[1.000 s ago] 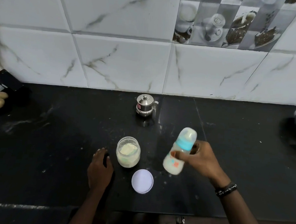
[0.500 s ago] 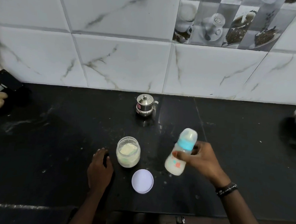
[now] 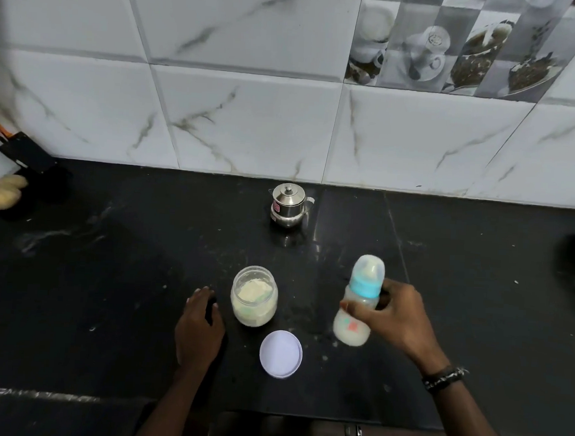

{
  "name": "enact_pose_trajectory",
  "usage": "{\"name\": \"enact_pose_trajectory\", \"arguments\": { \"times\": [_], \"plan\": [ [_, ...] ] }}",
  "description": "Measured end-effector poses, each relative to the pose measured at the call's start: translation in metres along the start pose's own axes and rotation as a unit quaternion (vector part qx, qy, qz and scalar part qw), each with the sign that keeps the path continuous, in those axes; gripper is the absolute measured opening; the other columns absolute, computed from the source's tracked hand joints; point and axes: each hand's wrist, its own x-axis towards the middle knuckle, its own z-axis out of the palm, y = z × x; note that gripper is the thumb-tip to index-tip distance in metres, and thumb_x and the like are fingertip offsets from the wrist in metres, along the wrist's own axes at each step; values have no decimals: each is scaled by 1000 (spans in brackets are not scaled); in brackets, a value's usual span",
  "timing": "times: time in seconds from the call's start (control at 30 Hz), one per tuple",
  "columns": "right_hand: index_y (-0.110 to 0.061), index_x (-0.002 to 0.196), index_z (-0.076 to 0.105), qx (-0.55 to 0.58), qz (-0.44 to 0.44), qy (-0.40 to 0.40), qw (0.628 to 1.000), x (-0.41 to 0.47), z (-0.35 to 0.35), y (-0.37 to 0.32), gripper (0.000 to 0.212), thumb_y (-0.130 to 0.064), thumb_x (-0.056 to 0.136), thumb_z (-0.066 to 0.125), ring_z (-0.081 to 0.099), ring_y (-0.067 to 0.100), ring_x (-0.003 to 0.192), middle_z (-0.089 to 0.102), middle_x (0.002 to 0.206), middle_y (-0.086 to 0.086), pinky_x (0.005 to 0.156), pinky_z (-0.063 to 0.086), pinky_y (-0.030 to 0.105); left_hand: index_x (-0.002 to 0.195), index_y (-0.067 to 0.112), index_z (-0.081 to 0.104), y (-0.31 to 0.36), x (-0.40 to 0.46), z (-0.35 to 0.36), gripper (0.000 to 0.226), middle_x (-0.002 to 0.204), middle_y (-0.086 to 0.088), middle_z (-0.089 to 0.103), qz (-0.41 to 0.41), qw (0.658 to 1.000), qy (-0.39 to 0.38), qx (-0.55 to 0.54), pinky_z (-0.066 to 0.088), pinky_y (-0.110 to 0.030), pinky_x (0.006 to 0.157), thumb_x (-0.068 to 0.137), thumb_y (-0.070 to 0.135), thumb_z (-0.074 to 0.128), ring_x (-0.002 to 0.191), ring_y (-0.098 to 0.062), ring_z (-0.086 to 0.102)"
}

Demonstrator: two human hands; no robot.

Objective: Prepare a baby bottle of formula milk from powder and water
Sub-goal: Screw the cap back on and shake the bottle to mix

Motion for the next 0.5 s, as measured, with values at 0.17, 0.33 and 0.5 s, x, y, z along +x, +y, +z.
{"name": "enact_pose_trajectory", "arguments": {
  "times": [0.17,0.33,0.5],
  "plan": [
    [-20,99,73,102,-27,7,994,12,11,-4,37,-27,67,88,74,6,82,78,90,-5,70,59,23,119,-1,66,1,-1,0,33,128,-18,65,-5,1000,-7,4,46,-49,104,86,-4,65,125,-34,57],
    [-10,112,70,93,-27,35,995,52,30,-10,46,-19,70,87,72,15,89,76,101,2,79,60,34,118,-1,66,1,0,0,33,127,-18,65,-1,1000,-2,-7,47,-49,103,86,-5,65,124,-35,58],
    [-7,117,64,70,-33,49,996,98,54,-10,50,-22,74,85,69,22,97,72,109,8,86,58,40,118,-1,66,3,0,-1,32,126,-17,66,-3,1000,-3,-6,49,-51,100,86,-5,64,122,-35,59]
  ]
}}
